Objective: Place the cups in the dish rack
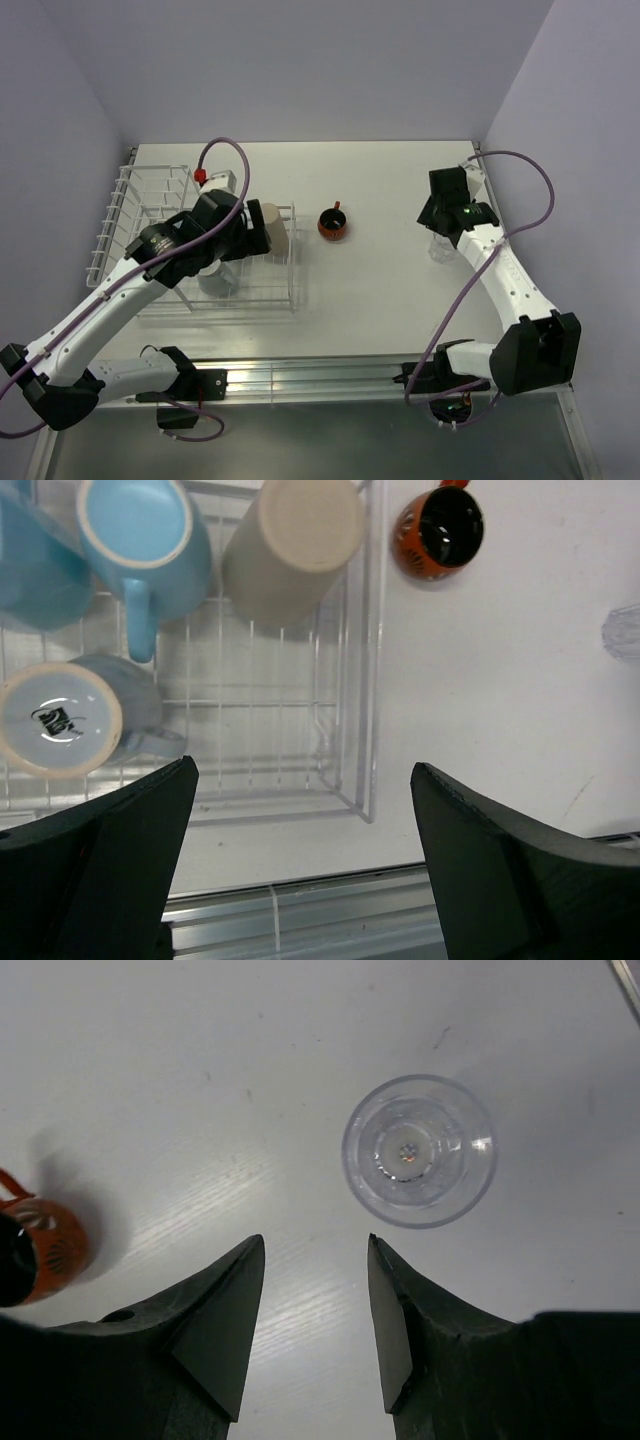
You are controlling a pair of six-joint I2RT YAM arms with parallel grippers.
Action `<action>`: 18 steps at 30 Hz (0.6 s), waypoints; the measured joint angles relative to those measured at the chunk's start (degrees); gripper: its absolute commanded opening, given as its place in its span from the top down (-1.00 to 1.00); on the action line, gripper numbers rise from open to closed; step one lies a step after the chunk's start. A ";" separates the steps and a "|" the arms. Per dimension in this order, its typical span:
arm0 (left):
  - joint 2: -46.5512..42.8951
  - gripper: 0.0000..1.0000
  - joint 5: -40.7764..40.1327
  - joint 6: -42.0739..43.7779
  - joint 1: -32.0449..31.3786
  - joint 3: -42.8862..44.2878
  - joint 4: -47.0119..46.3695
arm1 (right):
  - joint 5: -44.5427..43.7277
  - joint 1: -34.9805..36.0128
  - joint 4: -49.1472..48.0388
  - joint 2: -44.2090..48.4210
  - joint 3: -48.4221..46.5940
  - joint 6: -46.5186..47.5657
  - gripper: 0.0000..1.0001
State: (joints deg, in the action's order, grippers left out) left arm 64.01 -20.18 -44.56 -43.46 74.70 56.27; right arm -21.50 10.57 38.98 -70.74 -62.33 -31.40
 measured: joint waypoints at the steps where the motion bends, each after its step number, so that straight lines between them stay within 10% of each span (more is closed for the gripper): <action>1: 0.00 -0.90 0.31 0.42 -0.02 0.13 -0.52 | 0.09 -0.98 0.11 -0.63 0.09 0.44 -0.07; 18: 0.00 -0.90 3.02 2.58 -0.02 0.17 -5.84 | 3.89 -7.23 -2.47 -13.53 0.98 3.72 -0.06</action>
State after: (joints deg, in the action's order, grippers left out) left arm 64.01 -17.17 -41.98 -43.48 74.87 50.43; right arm -17.61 3.33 36.51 -84.27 -61.34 -27.68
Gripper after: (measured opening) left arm 0.952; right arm 0.531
